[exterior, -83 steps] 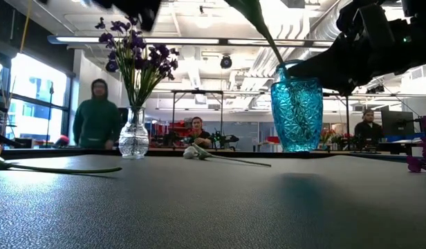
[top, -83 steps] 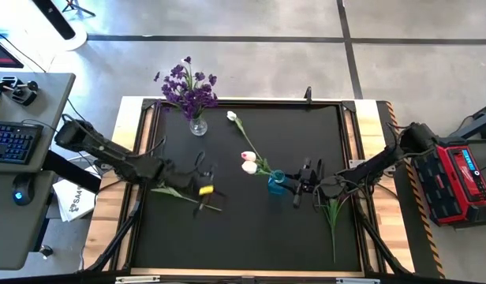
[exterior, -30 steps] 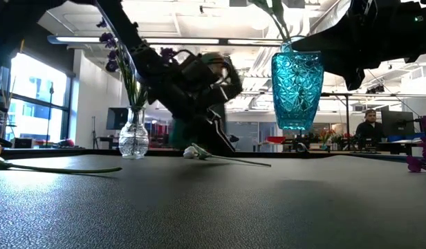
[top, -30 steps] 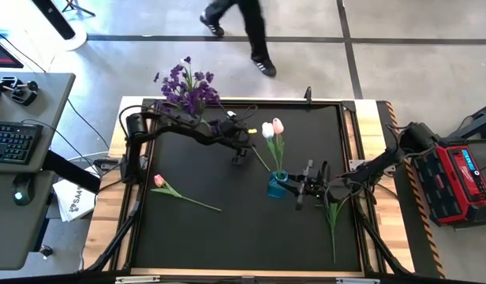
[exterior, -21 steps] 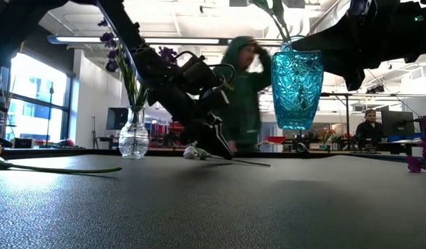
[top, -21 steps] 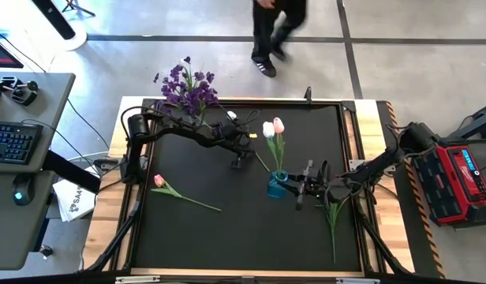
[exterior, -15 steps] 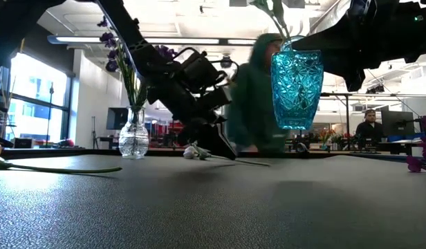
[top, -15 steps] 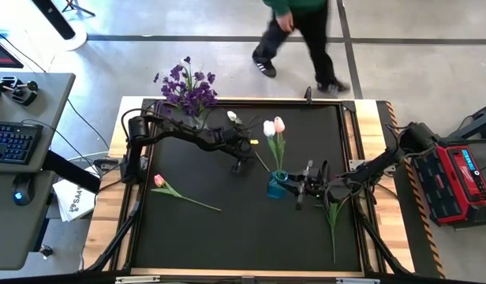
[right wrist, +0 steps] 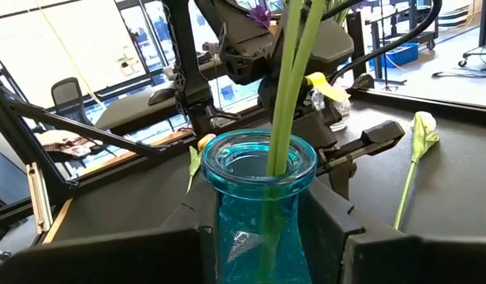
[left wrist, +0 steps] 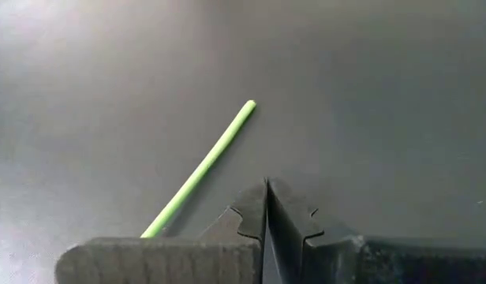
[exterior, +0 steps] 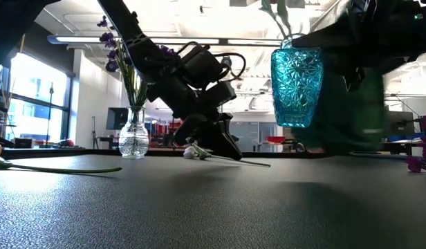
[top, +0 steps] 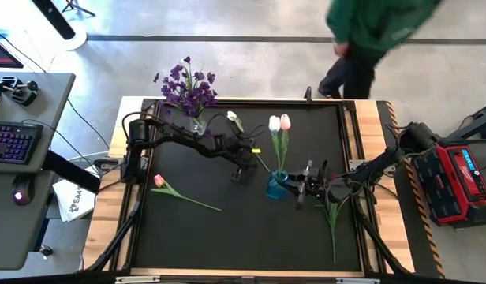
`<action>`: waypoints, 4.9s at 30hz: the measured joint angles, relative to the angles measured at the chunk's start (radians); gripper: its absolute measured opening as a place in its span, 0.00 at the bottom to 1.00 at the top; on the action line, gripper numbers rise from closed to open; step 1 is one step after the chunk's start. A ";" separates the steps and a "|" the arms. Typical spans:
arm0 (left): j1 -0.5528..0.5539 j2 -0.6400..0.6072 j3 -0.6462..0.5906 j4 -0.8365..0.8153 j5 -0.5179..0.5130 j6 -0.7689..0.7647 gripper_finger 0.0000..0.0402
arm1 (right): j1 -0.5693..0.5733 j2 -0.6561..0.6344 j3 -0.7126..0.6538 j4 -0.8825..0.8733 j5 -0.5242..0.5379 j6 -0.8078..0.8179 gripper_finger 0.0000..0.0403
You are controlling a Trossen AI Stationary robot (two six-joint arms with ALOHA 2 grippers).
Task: Sort flowers into vase by color
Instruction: Adjust the transparent blue vase, then put the white flower into the transparent blue vase
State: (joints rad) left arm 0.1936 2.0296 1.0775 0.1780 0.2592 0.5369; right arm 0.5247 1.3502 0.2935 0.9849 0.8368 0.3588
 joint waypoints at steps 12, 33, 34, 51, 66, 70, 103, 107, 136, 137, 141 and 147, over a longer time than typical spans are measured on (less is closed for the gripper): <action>0.016 -0.190 -0.266 0.258 0.037 -0.004 0.00 | 0.053 0.000 0.000 0.001 0.052 -0.008 0.21; -0.018 -0.274 -0.368 0.522 0.107 -0.206 0.01 | 0.098 0.000 0.000 0.028 0.110 -0.055 0.21; -0.010 -0.274 -0.356 0.515 0.088 -0.213 0.02 | 0.099 0.000 0.000 0.028 0.104 -0.055 0.21; 0.115 -0.069 0.058 -0.067 0.042 -0.055 0.38 | 0.197 0.000 0.000 -0.012 0.121 -0.114 0.21; 0.101 0.041 0.188 -0.294 -0.063 0.061 0.37 | 0.290 0.165 0.000 -0.143 0.474 0.035 0.21; 0.101 0.041 0.188 -0.291 -0.063 0.065 0.33 | 0.290 0.215 0.000 -0.197 0.468 0.150 0.21; 0.038 0.079 0.191 -0.287 -0.075 0.104 0.01 | 0.349 0.148 -0.001 -0.093 0.373 -0.053 0.62; 0.015 0.079 0.190 -0.288 -0.071 0.103 0.00 | 0.365 0.137 -0.001 -0.091 0.414 -0.063 0.62; -0.267 -0.116 0.163 -0.674 -0.218 -0.369 0.00 | 0.546 0.015 0.125 -0.041 0.491 -0.363 0.62; -0.286 -0.116 0.153 -0.659 -0.218 -0.394 0.00 | 0.557 0.015 0.145 -0.058 0.491 -0.382 0.62; -0.353 -0.112 0.119 -0.491 -0.218 -0.499 0.00 | 0.589 0.015 0.220 -0.162 0.491 -0.408 0.62; -0.395 -0.090 0.113 -0.302 -0.176 -0.563 0.10 | 0.604 0.015 0.286 -0.300 0.491 -0.338 0.62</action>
State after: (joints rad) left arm -0.2012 1.9392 1.1910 -0.1237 0.0830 -0.0258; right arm 1.1290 1.3651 0.5793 0.6850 1.3276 0.0212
